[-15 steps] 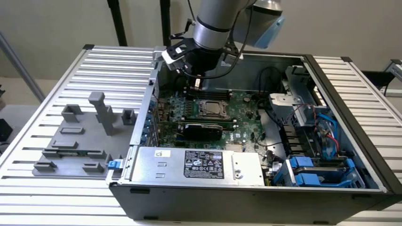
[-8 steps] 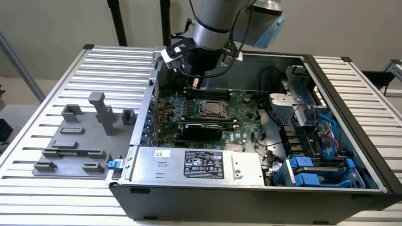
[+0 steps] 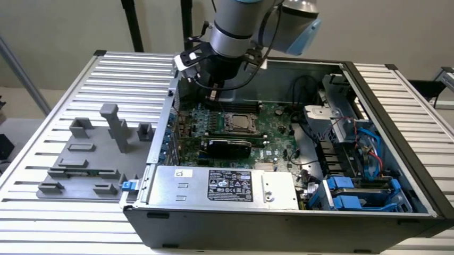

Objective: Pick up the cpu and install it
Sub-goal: 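Install the first cpu locking lever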

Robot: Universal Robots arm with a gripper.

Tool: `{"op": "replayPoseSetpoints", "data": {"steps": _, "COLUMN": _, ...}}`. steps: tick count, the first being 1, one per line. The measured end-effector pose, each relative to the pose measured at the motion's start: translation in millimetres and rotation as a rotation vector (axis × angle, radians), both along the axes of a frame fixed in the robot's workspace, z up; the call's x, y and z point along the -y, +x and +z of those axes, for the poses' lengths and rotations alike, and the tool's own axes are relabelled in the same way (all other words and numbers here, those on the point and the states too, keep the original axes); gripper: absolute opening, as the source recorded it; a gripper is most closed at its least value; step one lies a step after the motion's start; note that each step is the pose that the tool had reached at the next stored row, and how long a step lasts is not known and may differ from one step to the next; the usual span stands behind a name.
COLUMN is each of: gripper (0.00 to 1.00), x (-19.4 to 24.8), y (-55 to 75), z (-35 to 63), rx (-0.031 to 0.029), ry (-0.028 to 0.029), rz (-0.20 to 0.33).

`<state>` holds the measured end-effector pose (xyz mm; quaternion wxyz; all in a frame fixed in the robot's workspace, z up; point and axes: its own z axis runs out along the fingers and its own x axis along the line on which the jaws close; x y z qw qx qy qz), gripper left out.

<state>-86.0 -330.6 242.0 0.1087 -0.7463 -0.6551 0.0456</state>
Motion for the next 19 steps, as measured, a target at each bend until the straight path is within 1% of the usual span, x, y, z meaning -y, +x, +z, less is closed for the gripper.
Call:
{"op": "replayPoseSetpoints", "data": {"steps": 2, "gripper": 0.11, "x": 0.0, "y": -2.2, "z": 0.0, "rx": 0.0000, "ry": 0.0353, "rz": -0.004}}
{"op": "replayPoseSetpoints", "data": {"steps": 3, "gripper": 0.11, "x": 0.0, "y": -2.5, "z": 0.0, "rx": 0.0000, "ry": 0.0470, "rz": -0.010}}
{"op": "replayPoseSetpoints", "data": {"steps": 4, "gripper": 0.11, "x": 0.0, "y": -2.6, "z": 0.0, "rx": 0.0003, "ry": 0.0558, "rz": -0.017}}
{"op": "replayPoseSetpoints", "data": {"steps": 5, "gripper": 0.11, "x": 0.0, "y": -2.7, "z": -0.1, "rx": 0.0005, "ry": 0.0617, "rz": -0.027}}
{"op": "replayPoseSetpoints", "data": {"steps": 7, "gripper": 0.11, "x": 0.0, "y": -2.7, "z": -0.2, "rx": 0.0010, "ry": 0.0698, "rz": -0.048}}
{"op": "replayPoseSetpoints", "data": {"steps": 9, "gripper": 0.11, "x": 0.0, "y": -2.7, "z": -0.4, "rx": 0.0018, "ry": 0.0739, "rz": -0.073}}
{"op": "replayPoseSetpoints", "data": {"steps": 12, "gripper": 0.11, "x": 0.0, "y": -2.7, "z": -0.8, "rx": 0.0030, "ry": 0.0777, "rz": -0.113}}
{"op": "replayPoseSetpoints", "data": {"steps": 13, "gripper": 0.11, "x": 0.0, "y": -2.7, "z": -1.0, "rx": 0.0035, "ry": 0.0806, "rz": -0.126}}
{"op": "replayPoseSetpoints", "data": {"steps": 14, "gripper": 0.11, "x": 0.0, "y": -2.9, "z": -1.0, "rx": 0.0039, "ry": 0.0816, "rz": -0.138}}
{"op": "replayPoseSetpoints", "data": {"steps": 15, "gripper": 0.11, "x": 0.0, "y": -3.4, "z": -1.0, "rx": 0.0039, "ry": 0.0849, "rz": -0.146}}
{"op": "replayPoseSetpoints", "data": {"steps": 17, "gripper": 0.11, "x": 0.0, "y": -4.2, "z": -1.1, "rx": 0.0034, "ry": 0.0987, "rz": -0.158}}
{"op": "replayPoseSetpoints", "data": {"steps": 18, "gripper": 0.11, "x": 0.0, "y": -4.6, "z": -1.1, "rx": 0.0032, "ry": 0.1067, "rz": -0.164}}
{"op": "replayPoseSetpoints", "data": {"steps": 19, "gripper": 0.11, "x": 0.0, "y": -5.1, "z": -1.1, "rx": 0.0026, "ry": 0.1159, "rz": -0.169}}
